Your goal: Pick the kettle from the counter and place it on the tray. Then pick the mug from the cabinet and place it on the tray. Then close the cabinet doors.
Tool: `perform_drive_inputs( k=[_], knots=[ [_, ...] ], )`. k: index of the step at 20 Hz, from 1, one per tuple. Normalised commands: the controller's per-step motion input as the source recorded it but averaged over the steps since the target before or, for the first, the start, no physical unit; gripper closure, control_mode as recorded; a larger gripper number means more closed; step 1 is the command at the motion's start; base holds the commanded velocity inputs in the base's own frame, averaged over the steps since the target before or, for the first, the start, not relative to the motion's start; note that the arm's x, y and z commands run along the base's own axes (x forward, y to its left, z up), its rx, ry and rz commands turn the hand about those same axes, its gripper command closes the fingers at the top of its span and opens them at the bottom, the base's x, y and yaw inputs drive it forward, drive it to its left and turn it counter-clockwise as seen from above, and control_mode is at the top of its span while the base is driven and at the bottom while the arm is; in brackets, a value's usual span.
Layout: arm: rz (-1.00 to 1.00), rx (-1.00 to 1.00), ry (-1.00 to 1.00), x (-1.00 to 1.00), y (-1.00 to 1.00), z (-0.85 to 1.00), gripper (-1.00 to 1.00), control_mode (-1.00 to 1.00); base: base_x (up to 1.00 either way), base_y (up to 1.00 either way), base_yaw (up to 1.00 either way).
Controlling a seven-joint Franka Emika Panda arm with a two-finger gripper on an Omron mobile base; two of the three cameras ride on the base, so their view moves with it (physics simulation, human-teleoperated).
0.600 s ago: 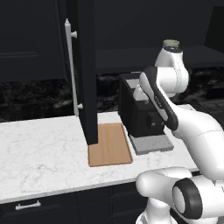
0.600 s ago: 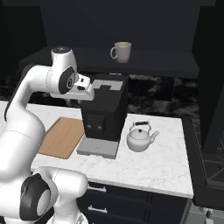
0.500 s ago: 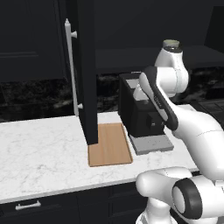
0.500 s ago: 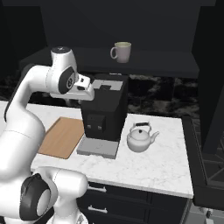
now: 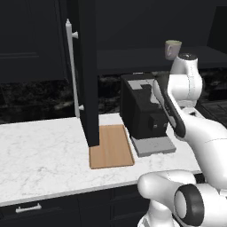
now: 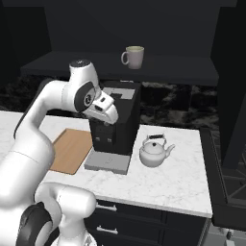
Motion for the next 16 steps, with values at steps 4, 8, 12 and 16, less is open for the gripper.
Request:
perform_drive_inputs(
  k=[4,8,12,16],
  knots=[
    [-0.06,0.36,0.0,-0.08,-1.0,-0.2,-1.0,-1.0,0.0,0.0,0.0],
    [-0.04,0.62,0.0,-0.21,-1.0,0.02,-1.0,-1.0,0.0,0.0,0.0],
    [-0.1,0.57,-0.02,0.0,-1.0,0.0,-1.0,-1.0,0.0,0.0,0.0],
    [0.0,0.15,0.0,0.0,-0.47,0.0,-1.0,-1.0,0.0,0.0,0.0]
  ],
)
